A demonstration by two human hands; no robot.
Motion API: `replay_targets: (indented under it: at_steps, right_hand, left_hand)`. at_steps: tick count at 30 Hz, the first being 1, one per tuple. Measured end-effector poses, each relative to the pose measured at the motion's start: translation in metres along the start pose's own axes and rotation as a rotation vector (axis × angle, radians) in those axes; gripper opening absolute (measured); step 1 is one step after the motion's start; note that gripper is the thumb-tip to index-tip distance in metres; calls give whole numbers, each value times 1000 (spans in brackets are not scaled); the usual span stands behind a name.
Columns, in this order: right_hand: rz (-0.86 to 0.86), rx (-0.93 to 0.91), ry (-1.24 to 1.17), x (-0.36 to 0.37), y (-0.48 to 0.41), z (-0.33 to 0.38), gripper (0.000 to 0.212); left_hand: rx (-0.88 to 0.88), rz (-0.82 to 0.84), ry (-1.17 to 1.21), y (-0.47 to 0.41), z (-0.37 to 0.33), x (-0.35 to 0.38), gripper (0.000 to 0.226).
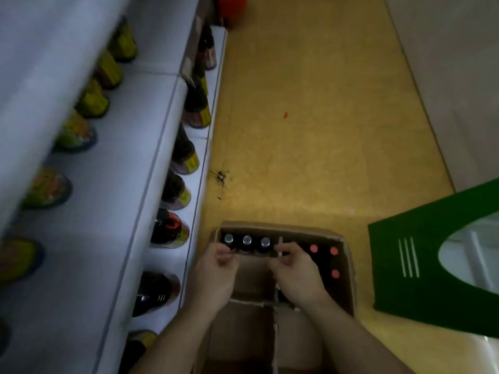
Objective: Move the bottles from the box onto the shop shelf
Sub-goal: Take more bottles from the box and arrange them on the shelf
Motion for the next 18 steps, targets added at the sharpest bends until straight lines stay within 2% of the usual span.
replay_targets:
  at_steps: [4,10,14,16,18]
  right_hand:
    - [-14,16,13,53,-51,-45,39]
    - [13,-14,105,119,-126,-93,50]
    - [13,-68,182,151,-178,-103,63]
    - [14,-93,196,166,-201,-105,67]
    - [15,-106,196,178,-219,-103,70]
  left_hand:
    - [5,22,-103,-55,57,36,13]
    - [21,31,-288,-126,130,78,38]
    - [155,45,-368,-178,169,100,50]
    - [166,72,-431,-201,183,108,62]
    - [168,87,-476,-218,193,113,62]
Point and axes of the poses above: each hand's wrist, its own y-axis away from the middle knuckle, its own x-axis out of the palm, z = x × y, the point moved 1 cm from there along -y, towards the middle knuckle, and after that the axes turned 12 degrees about y, right-handed, at the moved point
